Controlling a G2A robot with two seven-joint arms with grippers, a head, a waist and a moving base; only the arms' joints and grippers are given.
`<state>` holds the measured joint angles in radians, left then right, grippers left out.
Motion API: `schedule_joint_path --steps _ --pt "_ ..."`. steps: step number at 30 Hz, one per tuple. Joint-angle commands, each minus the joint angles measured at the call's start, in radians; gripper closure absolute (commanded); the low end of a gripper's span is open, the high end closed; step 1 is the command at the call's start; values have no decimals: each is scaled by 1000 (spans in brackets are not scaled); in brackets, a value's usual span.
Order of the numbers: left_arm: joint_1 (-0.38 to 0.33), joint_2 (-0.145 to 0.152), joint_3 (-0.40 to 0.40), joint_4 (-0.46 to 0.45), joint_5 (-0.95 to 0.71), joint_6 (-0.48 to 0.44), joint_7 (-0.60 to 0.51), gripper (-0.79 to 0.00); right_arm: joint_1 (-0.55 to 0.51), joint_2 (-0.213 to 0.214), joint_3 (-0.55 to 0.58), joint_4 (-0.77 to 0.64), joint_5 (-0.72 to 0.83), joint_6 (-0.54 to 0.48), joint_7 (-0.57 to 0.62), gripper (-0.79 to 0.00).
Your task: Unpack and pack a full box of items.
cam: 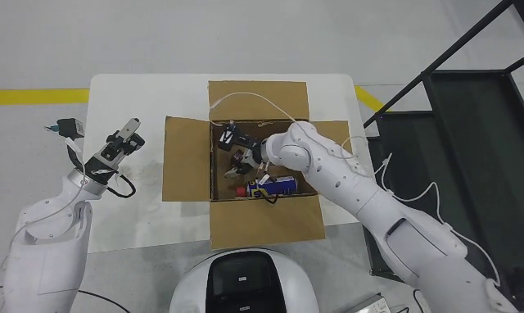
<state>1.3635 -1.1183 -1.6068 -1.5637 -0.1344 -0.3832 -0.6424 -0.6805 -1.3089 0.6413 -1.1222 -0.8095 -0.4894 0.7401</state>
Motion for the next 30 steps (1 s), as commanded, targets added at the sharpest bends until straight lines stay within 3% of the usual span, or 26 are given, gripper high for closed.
schedule_joint_path --steps 1,8,11,20,25,30 --pt "0 0 0 0 0 0 0 -785 12 -12 -18 45 -6 7 -4 -785" --pt "0 0 0 0 0 0 0 -785 39 -46 -60 147 -34 30 -26 -785" --pt "0 0 0 0 0 0 0 -785 45 -60 -74 172 -41 36 -35 -745" --pt "0 0 0 0 0 0 0 -785 57 -97 -94 260 -27 57 -45 -548" --pt "0 0 0 0 0 0 0 -785 65 -113 -98 301 -22 62 -43 -477" --pt "0 0 0 0 0 0 0 -785 75 -125 -101 332 -28 62 -34 -311"
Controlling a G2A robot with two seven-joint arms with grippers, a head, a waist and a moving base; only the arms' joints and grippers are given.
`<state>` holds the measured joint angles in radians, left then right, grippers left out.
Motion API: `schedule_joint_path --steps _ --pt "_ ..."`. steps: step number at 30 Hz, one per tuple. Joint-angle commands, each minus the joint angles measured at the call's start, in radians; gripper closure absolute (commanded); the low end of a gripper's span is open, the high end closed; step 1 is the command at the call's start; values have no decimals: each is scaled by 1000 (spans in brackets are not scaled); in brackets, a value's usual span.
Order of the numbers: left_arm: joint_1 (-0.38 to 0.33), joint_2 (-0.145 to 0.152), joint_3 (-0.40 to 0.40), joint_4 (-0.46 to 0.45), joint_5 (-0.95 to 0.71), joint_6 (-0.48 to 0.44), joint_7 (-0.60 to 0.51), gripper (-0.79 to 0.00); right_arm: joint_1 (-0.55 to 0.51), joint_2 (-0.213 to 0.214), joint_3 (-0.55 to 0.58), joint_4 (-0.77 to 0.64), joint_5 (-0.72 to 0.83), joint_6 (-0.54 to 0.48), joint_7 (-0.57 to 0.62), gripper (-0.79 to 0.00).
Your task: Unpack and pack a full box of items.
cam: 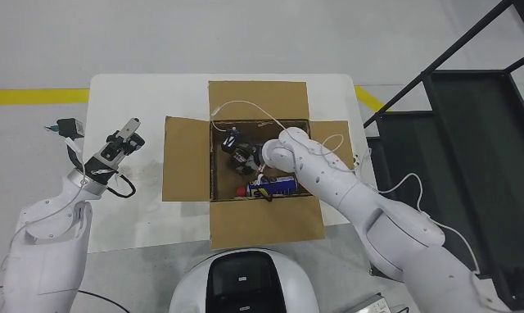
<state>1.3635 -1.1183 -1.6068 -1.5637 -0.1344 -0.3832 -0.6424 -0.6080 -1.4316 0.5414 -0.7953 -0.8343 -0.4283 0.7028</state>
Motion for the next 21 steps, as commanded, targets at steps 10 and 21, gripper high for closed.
schedule_joint_path --steps 10,21 --pt "0 0 0 0 0 0 0 -785 13 -1 26 12 -26 -25 -19 0" --pt "0 0 0 0 0 0 0 -785 -83 97 175 -277 -75 -103 57 0"
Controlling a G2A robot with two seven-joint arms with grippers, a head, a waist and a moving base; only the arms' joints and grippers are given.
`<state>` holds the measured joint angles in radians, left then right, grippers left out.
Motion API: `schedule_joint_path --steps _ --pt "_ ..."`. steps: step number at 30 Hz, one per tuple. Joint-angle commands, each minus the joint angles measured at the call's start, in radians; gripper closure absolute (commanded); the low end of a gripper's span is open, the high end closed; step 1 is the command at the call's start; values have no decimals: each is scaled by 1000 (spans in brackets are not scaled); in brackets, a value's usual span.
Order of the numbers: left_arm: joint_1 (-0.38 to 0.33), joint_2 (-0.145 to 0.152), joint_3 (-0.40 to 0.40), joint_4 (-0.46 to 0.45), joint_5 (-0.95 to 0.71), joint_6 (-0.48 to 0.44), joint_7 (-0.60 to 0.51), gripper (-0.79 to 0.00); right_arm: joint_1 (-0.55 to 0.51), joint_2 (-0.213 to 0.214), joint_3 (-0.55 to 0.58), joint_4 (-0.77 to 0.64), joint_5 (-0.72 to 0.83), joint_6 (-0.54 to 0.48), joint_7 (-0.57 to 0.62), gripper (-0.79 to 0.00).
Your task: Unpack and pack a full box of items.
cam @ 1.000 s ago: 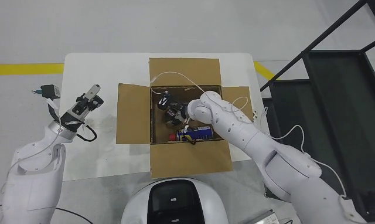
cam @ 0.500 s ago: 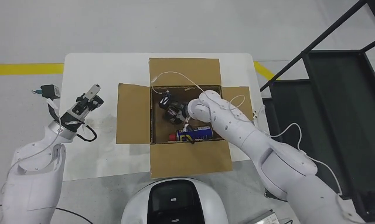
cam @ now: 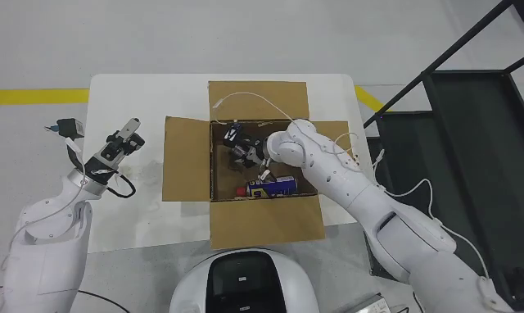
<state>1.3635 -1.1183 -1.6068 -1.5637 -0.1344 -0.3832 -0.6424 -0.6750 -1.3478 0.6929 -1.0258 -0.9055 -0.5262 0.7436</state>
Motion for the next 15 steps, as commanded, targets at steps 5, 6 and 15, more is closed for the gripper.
schedule_joint_path --steps 5,6,15 --pt "0 0 0 0 0 0 0 -785 -131 78 150 -285 -14 -55 90 0" --pt "0 0 0 0 0 0 0 -785 -156 91 175 -329 -19 -70 105 0" --pt "0 0 0 0 0 0 0 -785 -375 159 373 -589 20 -114 62 0"
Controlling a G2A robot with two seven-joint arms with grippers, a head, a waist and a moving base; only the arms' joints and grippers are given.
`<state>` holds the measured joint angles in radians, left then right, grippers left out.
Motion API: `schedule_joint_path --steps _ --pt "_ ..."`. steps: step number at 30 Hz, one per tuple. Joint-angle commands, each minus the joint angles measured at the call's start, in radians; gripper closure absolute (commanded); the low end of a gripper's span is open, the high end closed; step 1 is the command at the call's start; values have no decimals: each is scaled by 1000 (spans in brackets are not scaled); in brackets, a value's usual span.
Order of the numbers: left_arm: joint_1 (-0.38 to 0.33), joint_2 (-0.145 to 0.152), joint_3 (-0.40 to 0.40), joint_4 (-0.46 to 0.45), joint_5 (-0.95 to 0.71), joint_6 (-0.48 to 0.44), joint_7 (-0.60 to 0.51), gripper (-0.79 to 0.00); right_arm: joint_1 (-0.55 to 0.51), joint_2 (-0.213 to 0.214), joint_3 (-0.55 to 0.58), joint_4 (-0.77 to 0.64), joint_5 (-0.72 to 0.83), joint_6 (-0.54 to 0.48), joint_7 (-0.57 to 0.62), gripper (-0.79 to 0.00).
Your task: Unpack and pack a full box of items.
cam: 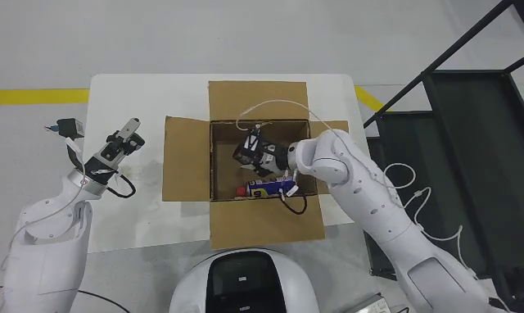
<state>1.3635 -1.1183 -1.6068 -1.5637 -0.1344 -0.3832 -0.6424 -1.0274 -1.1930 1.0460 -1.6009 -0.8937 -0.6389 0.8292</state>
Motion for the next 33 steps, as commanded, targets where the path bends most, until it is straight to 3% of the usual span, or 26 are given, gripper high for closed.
schedule_joint_path --steps 1,33 --pt "0 0 0 0 0 0 0 -785 -44 8 37 -27 15 -5 -55 0" --pt "0 0 0 0 0 0 0 -785 -65 11 50 -34 23 -14 -88 0"
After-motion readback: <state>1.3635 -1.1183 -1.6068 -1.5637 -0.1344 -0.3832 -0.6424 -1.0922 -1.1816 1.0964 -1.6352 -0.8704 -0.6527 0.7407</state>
